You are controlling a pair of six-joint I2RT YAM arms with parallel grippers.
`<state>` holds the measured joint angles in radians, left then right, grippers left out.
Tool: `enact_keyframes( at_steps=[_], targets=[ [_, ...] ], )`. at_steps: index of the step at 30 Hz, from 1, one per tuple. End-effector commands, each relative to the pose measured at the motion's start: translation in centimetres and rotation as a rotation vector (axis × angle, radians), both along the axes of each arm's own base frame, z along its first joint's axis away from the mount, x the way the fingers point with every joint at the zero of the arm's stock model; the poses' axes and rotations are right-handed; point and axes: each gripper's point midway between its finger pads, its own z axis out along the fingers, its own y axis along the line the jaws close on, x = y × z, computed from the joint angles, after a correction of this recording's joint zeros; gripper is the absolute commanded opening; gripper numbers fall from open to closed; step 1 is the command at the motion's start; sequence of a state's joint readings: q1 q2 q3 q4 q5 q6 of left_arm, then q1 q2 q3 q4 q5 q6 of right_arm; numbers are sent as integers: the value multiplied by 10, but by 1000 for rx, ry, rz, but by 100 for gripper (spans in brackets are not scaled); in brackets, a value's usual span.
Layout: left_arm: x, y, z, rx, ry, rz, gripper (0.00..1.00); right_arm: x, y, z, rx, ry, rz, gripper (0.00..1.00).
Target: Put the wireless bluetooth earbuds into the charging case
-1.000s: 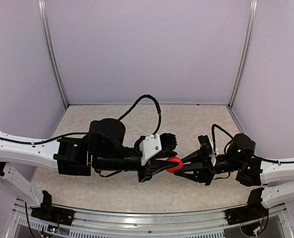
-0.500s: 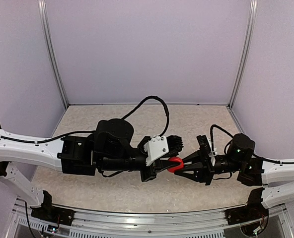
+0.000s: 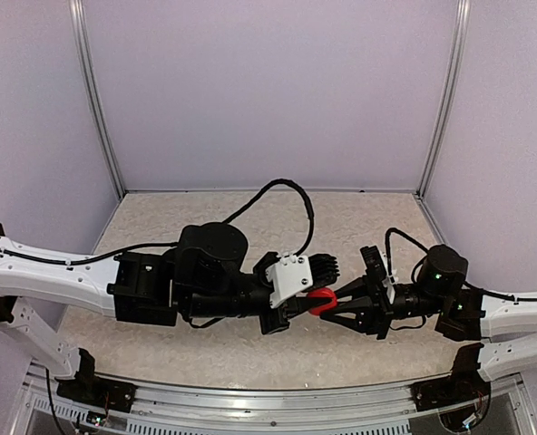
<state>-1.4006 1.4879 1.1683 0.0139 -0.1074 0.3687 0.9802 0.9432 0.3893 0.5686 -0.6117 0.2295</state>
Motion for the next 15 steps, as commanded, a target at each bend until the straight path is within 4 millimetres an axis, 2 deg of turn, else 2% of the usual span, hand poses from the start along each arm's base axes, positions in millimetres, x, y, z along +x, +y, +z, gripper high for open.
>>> enact_keyframes(
  at_steps=[1,7,11,15],
  targets=[
    [-53,0,-49,132,80,-206,33,15,-6,53,171,-85,-98,0],
    [-60,4,-55,162,93,-242,49,16,-6,54,175,-84,-99,0],
    [-56,4,-59,176,66,-225,51,16,-7,56,181,-76,-103,0],
    [-56,3,-58,162,28,-214,49,18,-7,59,195,-56,-109,0]
  ],
)
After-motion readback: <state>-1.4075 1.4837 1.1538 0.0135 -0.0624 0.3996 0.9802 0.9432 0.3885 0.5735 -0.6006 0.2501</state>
